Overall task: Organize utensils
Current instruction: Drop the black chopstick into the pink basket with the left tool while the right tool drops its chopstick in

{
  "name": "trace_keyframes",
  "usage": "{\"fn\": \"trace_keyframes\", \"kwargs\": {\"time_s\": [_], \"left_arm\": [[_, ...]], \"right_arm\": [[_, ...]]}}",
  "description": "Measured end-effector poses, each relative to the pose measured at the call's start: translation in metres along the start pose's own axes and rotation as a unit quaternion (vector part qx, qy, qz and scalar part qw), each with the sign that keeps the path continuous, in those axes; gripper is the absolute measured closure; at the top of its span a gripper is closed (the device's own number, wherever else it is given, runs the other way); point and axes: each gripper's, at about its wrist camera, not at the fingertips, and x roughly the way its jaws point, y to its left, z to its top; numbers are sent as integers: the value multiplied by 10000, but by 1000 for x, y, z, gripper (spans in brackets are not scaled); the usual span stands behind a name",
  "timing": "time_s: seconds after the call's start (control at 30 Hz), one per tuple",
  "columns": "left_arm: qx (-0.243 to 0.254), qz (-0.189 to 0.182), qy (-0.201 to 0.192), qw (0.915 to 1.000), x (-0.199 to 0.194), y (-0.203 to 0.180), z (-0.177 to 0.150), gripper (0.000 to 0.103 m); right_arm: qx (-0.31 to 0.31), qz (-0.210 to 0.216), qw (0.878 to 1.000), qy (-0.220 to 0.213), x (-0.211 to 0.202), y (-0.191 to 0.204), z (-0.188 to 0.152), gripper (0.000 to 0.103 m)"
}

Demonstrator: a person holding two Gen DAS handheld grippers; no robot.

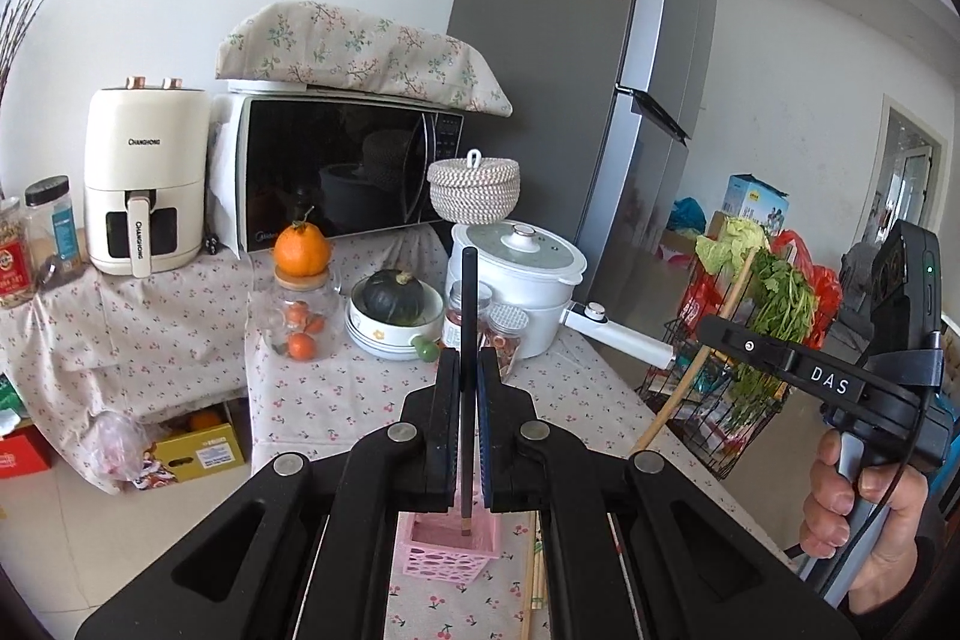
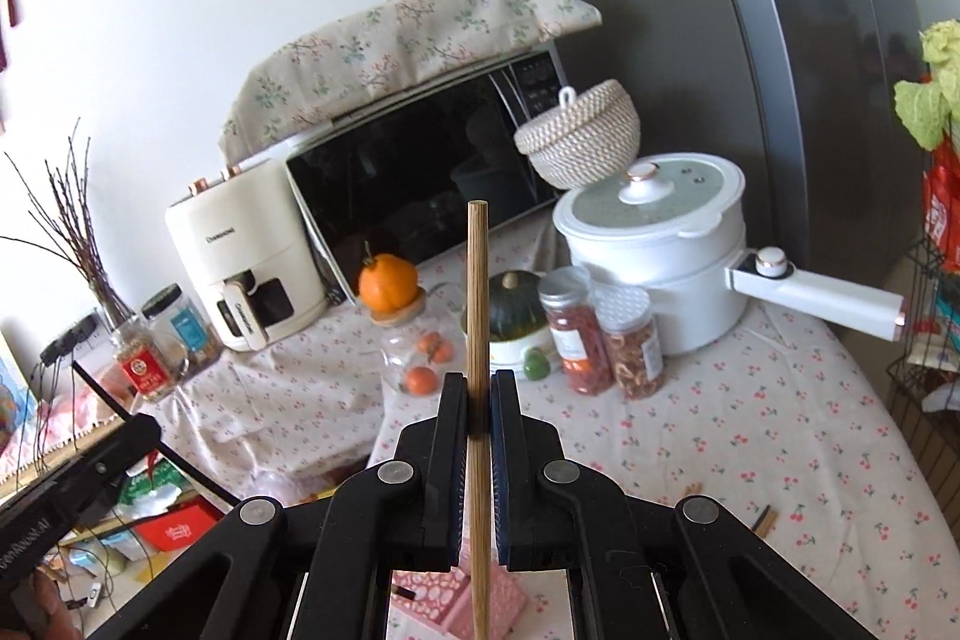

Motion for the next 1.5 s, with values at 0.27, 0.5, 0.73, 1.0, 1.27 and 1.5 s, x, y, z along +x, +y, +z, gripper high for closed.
{"fn": "trace_keyframes", "kwargs": {"time_s": [0.27,0.5,0.73,1.0,1.27,1.5], "left_arm": [[374,255,353,9984,49,-4,-10,98],[389,297,991,9939,91,0,-24,98],[266,265,1166,9925,109,6,-30,98],[151,226,1043,9942,98,1,-26,63],[-97,134,1005,9948,73,3,-25,24],[117,208,1295,9913,56,3,-44,13]], "right_arm": [[176,272,9994,80,45,8,-8,99],[17,133,9985,536,84,13,-24,99],[64,88,9955,941,108,9,-38,99],[431,247,9932,1050,107,-5,-32,81],[436,248,9958,769,65,-21,-16,53],[305,-108,9960,834,29,-50,-18,30]]}}
